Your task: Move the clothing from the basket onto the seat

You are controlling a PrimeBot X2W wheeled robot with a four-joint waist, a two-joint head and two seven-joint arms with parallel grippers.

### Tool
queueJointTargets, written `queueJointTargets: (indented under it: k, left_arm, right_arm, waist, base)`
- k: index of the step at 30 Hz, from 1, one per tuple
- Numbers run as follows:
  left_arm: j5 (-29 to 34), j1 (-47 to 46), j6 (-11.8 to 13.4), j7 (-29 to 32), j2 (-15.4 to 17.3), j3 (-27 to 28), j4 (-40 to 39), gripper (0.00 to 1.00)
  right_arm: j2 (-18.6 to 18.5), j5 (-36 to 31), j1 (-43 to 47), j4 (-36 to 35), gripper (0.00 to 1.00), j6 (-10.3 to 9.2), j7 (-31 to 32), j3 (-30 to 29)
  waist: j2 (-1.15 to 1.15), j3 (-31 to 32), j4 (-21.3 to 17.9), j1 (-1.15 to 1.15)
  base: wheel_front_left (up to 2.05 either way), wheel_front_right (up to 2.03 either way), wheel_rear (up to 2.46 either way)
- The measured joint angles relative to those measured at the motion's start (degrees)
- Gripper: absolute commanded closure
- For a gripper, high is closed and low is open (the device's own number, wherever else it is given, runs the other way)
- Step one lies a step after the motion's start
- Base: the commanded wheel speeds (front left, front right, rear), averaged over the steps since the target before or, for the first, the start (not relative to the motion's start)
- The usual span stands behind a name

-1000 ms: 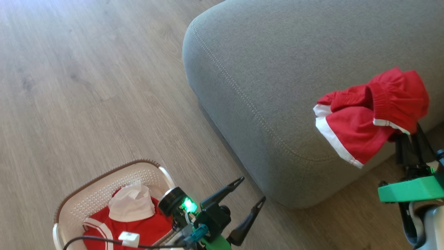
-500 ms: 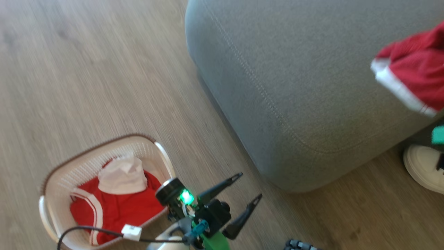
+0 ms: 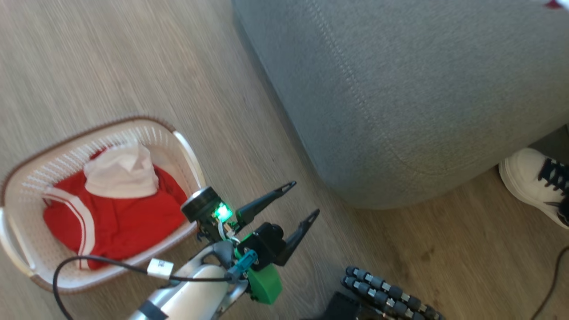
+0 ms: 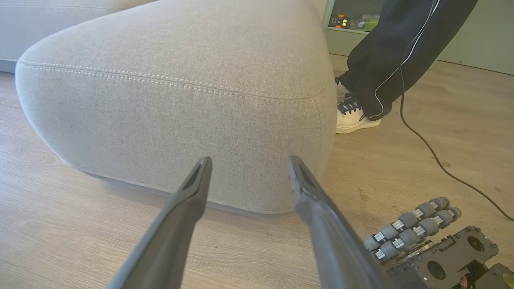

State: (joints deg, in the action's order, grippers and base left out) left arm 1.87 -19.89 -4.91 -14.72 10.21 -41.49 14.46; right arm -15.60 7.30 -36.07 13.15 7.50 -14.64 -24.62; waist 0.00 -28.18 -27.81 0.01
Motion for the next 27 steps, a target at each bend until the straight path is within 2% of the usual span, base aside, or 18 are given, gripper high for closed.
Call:
queueJointTargets:
  k: [8,19,24,27]
  left_arm:
    - [0.21,-3.08,1.65,0.00,1.53,-0.97,0.42,0.00]
    - [0.22,-6.30,4.22,0.00,2.82,-2.82,-0.77,0.00]
    - [0.21,-7.35,5.60,0.00,2.81,-4.16,-0.78,0.00]
    - [0.19,-7.84,6.38,0.00,2.68,-4.97,-0.83,0.00]
  right_arm:
    - [-4.16,0.92,-10.40,7.60,1.00,0.01,0.00,1.26]
    - [-5.98,1.51,-20.49,17.93,1.00,0.01,0.00,2.50]
    - [-7.03,-0.31,-23.18,27.33,1.00,0.01,0.00,2.61]
    - [-8.04,-1.35,-24.78,32.93,1.00,0.01,0.00,0.59]
  waist:
    - [0.00,-6.39,1.48,0.00]
    - [0.00,-11.99,5.48,0.00]
    - [0.00,-13.81,8.12,0.00]
    - [0.00,-14.50,9.79,-0.01]
  base:
    - [0.00,0.00,0.00]
    - [0.00,0.00,0.00]
    - [0.00,0.00,0.00]
    - [0.00,0.00,0.00]
